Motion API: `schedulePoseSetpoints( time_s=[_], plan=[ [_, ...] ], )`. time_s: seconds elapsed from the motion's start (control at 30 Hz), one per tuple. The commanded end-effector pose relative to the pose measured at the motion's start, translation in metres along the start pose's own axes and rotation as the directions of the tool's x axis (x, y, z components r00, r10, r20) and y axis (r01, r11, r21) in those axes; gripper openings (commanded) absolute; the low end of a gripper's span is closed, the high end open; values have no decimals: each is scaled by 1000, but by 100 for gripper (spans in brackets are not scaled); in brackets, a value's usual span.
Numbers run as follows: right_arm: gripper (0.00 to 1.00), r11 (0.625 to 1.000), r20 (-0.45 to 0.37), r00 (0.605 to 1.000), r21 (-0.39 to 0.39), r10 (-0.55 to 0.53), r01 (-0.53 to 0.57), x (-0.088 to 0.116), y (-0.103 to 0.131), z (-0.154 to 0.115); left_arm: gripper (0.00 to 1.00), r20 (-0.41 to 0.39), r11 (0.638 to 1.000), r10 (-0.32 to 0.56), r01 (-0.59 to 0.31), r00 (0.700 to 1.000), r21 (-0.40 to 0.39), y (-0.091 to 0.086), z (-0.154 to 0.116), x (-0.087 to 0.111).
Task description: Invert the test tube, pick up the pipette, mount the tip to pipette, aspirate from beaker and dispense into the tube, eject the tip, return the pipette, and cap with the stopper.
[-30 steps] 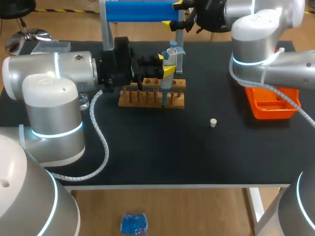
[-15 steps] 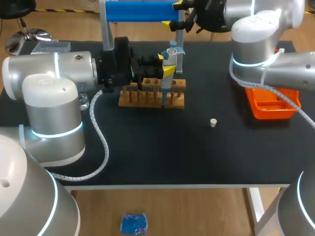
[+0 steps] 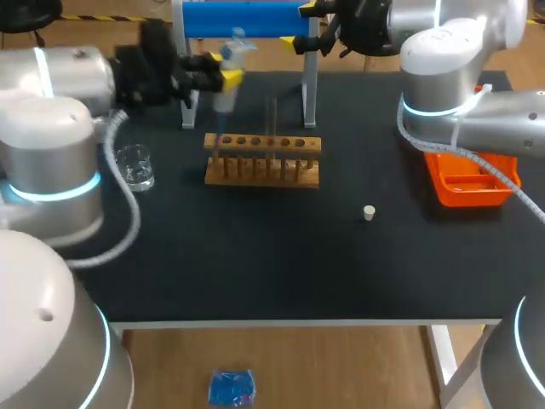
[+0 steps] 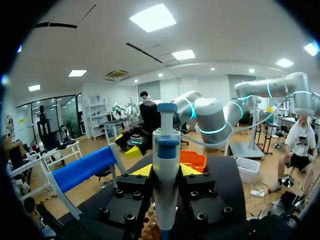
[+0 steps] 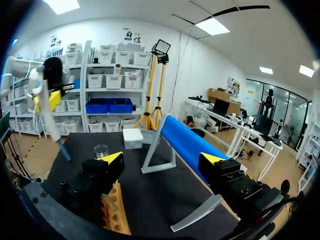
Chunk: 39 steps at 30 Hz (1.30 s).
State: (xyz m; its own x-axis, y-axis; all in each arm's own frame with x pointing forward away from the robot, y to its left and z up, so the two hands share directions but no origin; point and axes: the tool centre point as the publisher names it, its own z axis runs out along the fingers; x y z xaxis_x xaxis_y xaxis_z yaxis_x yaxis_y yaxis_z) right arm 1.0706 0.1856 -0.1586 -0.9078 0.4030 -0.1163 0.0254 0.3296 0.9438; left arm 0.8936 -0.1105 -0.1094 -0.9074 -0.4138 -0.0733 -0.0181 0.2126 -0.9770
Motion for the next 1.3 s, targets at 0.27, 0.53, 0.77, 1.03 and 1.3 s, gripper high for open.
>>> schedulePoseSetpoints(
  time_s=[0.27,0.53,0.77,1.03,1.3],
  plan=[
    [100,1000,-4,1000,2,0,0,-1,0,-1,0,-9,991,-76,74,997,-109,10,-79,-99],
    [100,1000,-4,1000,2,0,0,-1,0,-1,0,97,972,-152,166,984,-163,13,-79,-142],
    [100,1000,-4,1000,2,0,0,-1,0,-1,0,190,953,-212,245,959,-176,7,-64,-151],
    [100,1000,-4,1000,2,0,0,-1,0,-1,0,291,939,-232,292,928,-180,7,-38,-153],
    [100,1000,-4,1000,2,0,0,-1,0,-1,0,378,928,-254,334,890,-163,17,-18,-156]
  ],
)
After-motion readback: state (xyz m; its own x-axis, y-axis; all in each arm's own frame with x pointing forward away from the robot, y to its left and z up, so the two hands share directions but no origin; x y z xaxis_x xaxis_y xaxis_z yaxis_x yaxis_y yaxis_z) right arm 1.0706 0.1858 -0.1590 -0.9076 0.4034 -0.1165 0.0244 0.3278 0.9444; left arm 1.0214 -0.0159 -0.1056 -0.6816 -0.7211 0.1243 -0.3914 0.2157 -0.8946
